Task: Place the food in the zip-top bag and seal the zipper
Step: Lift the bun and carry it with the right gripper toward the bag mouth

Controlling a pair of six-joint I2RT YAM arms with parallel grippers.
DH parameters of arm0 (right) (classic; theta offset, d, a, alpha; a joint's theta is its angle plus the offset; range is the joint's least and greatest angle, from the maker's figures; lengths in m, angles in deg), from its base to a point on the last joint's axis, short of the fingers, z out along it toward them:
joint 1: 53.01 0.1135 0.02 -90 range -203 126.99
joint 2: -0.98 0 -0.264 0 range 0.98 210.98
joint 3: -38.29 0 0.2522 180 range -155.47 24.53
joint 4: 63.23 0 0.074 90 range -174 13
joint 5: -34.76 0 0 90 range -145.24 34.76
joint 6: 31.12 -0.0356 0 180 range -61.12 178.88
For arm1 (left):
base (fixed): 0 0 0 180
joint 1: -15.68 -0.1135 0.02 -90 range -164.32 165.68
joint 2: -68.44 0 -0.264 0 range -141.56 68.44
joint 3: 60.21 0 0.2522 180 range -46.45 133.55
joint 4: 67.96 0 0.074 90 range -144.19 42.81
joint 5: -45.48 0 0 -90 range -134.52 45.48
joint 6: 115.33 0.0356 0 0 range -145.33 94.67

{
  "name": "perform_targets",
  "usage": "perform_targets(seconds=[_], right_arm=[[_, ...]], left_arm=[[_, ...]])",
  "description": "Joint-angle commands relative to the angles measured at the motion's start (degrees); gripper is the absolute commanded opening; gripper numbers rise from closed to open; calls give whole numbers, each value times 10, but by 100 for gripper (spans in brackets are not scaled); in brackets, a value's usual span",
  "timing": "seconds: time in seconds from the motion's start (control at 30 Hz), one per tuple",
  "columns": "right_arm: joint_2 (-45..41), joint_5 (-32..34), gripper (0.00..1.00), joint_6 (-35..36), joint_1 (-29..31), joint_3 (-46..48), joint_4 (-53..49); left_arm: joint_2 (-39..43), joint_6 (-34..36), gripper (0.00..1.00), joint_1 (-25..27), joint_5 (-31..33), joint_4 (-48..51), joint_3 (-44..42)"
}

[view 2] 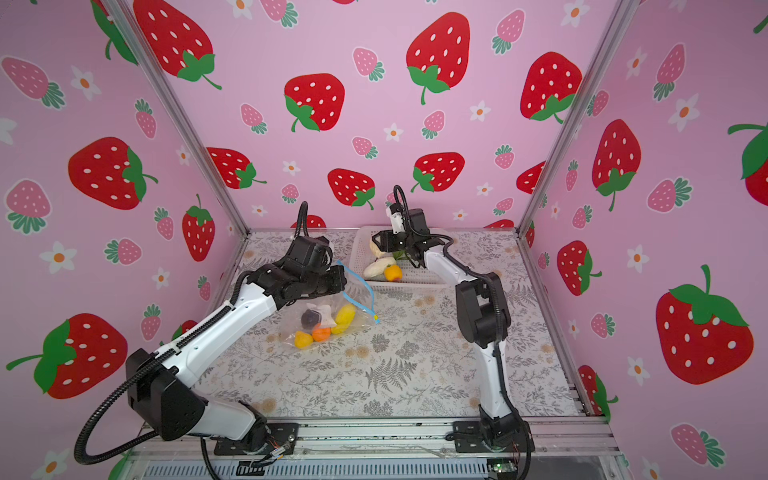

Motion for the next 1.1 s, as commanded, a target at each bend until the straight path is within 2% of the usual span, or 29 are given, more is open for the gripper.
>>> perform_targets(seconds=[0.0, 0.43, 0.7, 1.07], right_arm=[[-68, -36, 61, 14, -1, 68, 87], [-235, -150, 61, -9, 11, 330, 273], [-269, -169, 61, -31, 47, 389, 307], [-234, -166, 60, -55, 80, 389, 341]], left_arm=[[11, -3, 0, -3, -5, 5, 7], [3, -5, 0, -2, -17, 5, 19], [2, -9, 0, -3, -20, 6, 25], [2, -12, 0, -2, -27, 7, 39]])
